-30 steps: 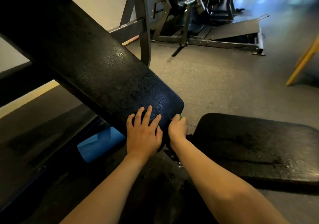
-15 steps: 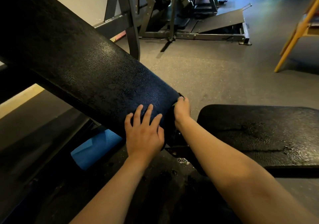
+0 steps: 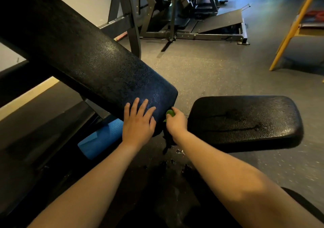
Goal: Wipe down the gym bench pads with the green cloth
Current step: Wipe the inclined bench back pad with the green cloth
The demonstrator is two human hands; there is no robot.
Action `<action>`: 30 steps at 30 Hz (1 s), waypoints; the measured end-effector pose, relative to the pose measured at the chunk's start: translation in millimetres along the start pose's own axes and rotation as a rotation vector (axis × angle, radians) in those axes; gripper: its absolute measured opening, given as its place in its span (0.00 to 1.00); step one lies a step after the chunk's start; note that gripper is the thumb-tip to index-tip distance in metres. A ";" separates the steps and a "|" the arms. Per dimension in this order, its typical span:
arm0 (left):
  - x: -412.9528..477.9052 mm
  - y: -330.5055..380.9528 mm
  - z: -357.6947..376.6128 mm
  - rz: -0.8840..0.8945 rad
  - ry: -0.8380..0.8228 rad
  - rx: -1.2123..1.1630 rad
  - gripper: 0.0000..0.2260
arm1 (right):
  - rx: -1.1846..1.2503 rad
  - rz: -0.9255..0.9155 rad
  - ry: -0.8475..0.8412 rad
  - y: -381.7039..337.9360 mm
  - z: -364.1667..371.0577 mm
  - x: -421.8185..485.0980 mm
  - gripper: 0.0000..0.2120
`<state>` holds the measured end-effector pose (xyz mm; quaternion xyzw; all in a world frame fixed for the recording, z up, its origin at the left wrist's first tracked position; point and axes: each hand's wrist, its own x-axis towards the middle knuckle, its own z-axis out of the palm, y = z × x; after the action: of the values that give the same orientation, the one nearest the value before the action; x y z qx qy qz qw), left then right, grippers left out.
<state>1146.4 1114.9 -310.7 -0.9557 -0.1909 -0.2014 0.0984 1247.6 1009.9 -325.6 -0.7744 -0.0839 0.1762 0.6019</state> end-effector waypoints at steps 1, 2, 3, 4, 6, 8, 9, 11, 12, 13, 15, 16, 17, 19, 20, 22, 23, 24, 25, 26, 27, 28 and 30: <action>-6.0 -5.8 0.6 -0.003 0.003 -0.001 0.22 | 0.033 -0.004 0.002 -2.9 -1.2 5.9 0.22; -9.0 -9.4 1.4 -0.004 0.003 -0.006 0.22 | 0.056 -0.016 0.018 -8.1 -3.0 13.7 0.23; -10.4 -11.4 2.8 -0.008 0.001 -0.014 0.23 | 0.086 -0.021 0.034 -12.2 -2.7 24.3 0.23; -10.9 -10.8 3.4 -0.016 0.009 -0.021 0.23 | 0.124 -0.007 0.040 -16.2 -1.6 36.4 0.24; -9.4 -7.6 6.7 -0.033 0.040 -0.030 0.22 | 0.237 0.048 -0.002 -24.3 2.9 62.1 0.24; -8.4 -4.9 10.3 -0.034 0.089 -0.036 0.21 | 0.325 0.111 -0.049 -23.4 11.1 83.1 0.25; -8.9 -5.3 12.5 -0.034 0.115 -0.037 0.21 | 0.325 0.137 -0.050 -17.5 18.4 91.3 0.26; -9.2 -5.1 15.0 -0.033 0.148 -0.039 0.20 | 0.288 0.137 -0.005 -7.5 28.7 95.6 0.26; -8.6 -4.3 15.8 -0.035 0.153 -0.041 0.20 | 0.270 0.136 0.024 -4.1 32.7 95.6 0.25; -8.8 -3.6 15.3 -0.040 0.145 -0.042 0.20 | 0.265 0.135 0.041 -1.5 35.8 92.9 0.24; -8.9 -2.1 14.6 -0.048 0.125 -0.046 0.20 | 0.238 0.151 0.074 -1.2 37.1 82.7 0.23; -8.9 -1.8 13.6 -0.054 0.113 -0.048 0.20 | 0.212 0.161 0.082 -2.0 36.5 74.8 0.22; -8.3 -1.7 14.2 -0.061 0.099 -0.053 0.21 | 0.181 0.161 0.088 -0.2 37.0 67.8 0.21; -7.1 -0.9 11.2 -0.076 0.073 -0.061 0.21 | 0.105 0.159 0.097 1.0 34.1 42.5 0.22; -5.9 -0.2 10.2 -0.086 0.057 -0.063 0.22 | 0.075 0.166 0.098 1.7 32.9 27.3 0.22; -6.2 0.6 7.0 -0.102 0.027 -0.073 0.22 | 0.029 0.180 0.074 7.9 33.0 -2.5 0.20; -5.9 0.5 5.6 -0.104 0.014 -0.075 0.23 | 0.015 0.186 0.054 11.1 32.4 -15.2 0.20; -5.6 1.2 3.7 -0.102 -0.004 -0.075 0.23 | 0.006 0.191 0.031 14.4 30.3 -25.6 0.21; -6.6 1.9 1.6 -0.099 -0.023 -0.073 0.24 | 0.000 0.197 0.010 18.9 28.5 -32.3 0.21; -5.4 1.8 0.3 -0.094 -0.045 -0.070 0.24 | 0.006 0.204 -0.013 19.9 26.4 -35.1 0.21; -5.9 0.1 -2.0 -0.085 -0.068 -0.072 0.24 | 0.017 0.205 -0.032 20.7 25.3 -35.4 0.20; -6.8 -3.0 -4.2 -0.070 -0.097 -0.080 0.24 | 0.020 0.203 -0.041 18.5 23.0 -35.7 0.19; -12.6 -12.3 -7.1 -0.023 -0.134 -0.103 0.24 | 0.045 0.179 -0.028 14.0 19.5 -30.6 0.18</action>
<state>1128.4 1120.1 -308.3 -0.9686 -0.1975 -0.1475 0.0337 1210.8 1013.4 -338.0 -0.7626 -0.0187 0.2419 0.5996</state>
